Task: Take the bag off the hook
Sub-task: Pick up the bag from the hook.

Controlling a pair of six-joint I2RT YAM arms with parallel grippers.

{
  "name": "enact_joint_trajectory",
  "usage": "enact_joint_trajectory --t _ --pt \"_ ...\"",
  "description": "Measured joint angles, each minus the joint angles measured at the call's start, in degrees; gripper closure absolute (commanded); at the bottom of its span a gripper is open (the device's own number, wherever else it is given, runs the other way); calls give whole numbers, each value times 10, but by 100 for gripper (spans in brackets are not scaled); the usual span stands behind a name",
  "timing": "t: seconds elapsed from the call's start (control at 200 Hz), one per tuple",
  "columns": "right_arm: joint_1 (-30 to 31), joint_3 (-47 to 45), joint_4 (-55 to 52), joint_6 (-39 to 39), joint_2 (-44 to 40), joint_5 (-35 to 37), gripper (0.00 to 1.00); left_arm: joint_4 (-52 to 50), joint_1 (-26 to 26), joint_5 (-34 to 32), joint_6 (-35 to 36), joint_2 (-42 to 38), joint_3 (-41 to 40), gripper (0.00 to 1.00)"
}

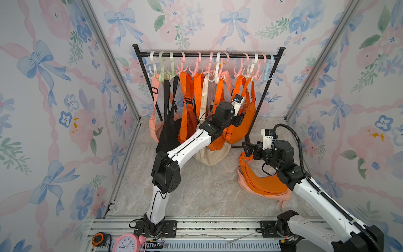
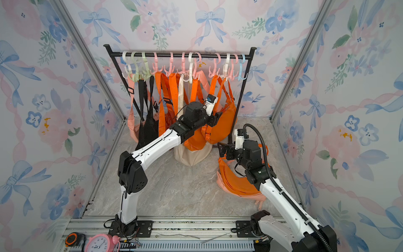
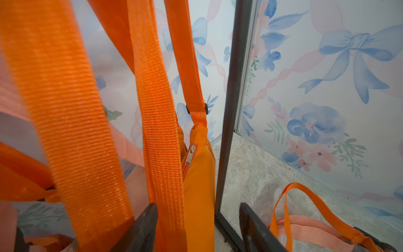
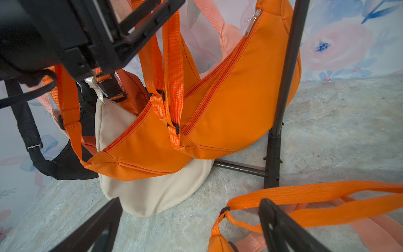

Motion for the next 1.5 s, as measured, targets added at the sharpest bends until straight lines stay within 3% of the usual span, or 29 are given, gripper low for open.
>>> enact_joint_trajectory --t 0.295,0.34,0.44,0.59,0.765,1.075,1.28,1.5 --pt "0 -1 0 -16 1 0 0 -36 22 2 -1 50 50 39" --pt "0 -1 0 -19 3 0 0 -37 25 2 -2 52 51 44" --pt "0 -1 0 -19 7 0 0 -40 28 6 -5 58 56 64" --pt "0 -1 0 -20 14 0 0 -41 29 16 -16 65 57 76" --pt "-7 -1 2 -23 14 0 0 -42 29 35 -21 66 57 100" --pt "-44 0 13 -33 18 7 0 -43 26 70 -27 48 37 100" --pt "-103 1 38 -36 18 4 2 -27 14 87 -31 -37 -46 100" --pt "-118 33 73 -45 30 -5 2 15 3 96 -33 -133 -125 100"
